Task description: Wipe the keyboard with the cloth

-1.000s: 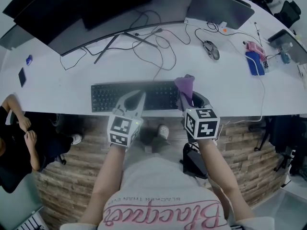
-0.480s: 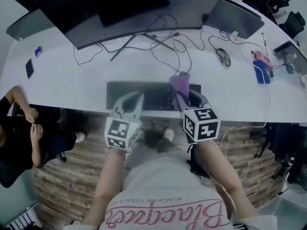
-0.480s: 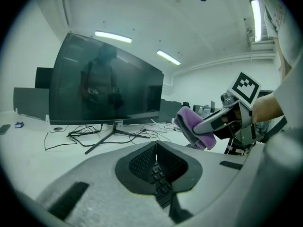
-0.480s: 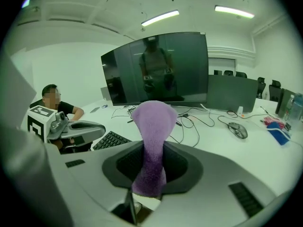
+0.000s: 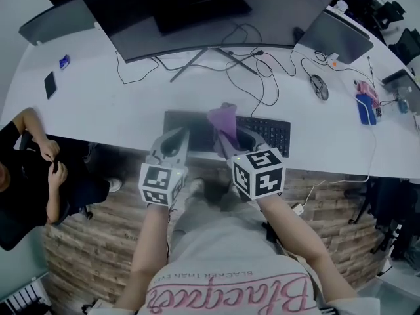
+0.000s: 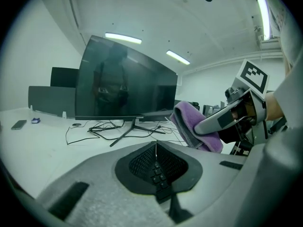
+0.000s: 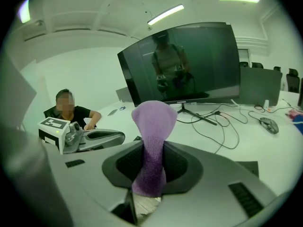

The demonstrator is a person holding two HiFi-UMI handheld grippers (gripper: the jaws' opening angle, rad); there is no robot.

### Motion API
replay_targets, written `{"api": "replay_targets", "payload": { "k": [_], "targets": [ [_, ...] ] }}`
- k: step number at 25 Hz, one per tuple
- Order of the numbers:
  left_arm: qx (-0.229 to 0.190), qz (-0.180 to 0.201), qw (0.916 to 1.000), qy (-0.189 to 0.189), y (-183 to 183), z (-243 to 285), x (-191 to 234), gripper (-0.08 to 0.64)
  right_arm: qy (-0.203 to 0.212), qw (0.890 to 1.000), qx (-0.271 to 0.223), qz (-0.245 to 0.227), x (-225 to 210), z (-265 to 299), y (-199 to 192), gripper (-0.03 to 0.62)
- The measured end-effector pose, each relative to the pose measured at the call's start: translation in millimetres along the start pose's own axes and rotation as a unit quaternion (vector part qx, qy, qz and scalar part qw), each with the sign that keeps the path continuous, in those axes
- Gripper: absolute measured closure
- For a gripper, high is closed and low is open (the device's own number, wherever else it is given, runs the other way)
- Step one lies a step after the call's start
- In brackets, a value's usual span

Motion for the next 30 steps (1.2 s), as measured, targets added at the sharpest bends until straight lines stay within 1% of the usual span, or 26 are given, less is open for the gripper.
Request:
{"api": "replay_targets", "payload": {
  "k": [4, 7, 12, 14, 24, 30],
  "targets": [
    [0.003, -0.011, 0.9998, 0.016, -8, -14, 20, 0.552, 0.039, 0.999, 0.024, 0.0, 32, 21, -5, 0.502],
    [0.009, -0.014, 0.9996, 0.024, -13, -24, 32, 0.552, 0.066, 0.996, 0.044, 0.028, 47, 39, -10, 0.503],
    [0.02, -0.018, 0.9991, 0.033, -22, -36, 51, 0.552, 0.092, 0.99, 0.07, 0.076, 69, 66, -18, 0.503],
    [0.021, -0.018, 0.9991, 0.032, -25, -40, 57, 0.552, 0.097, 0.989, 0.076, 0.086, 78, 75, -21, 0.502],
    [0.042, -0.023, 0.9982, 0.035, -43, -58, 83, 0.553, 0.114, 0.985, 0.103, 0.076, 126, 118, -31, 0.503],
    [0.056, -0.028, 0.9975, 0.034, -57, -64, 92, 0.553, 0.112, 0.984, 0.125, 0.067, 141, 141, -42, 0.503]
  ]
}}
Point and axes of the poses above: the fingertips, and each gripper's own axes: z forward along the fingers, x to its left, y out of its top, the point moved 5 cm from there along -z, backward along the fingers, and after that the axes turned 3 degrees about x, right-handed, at the moved point
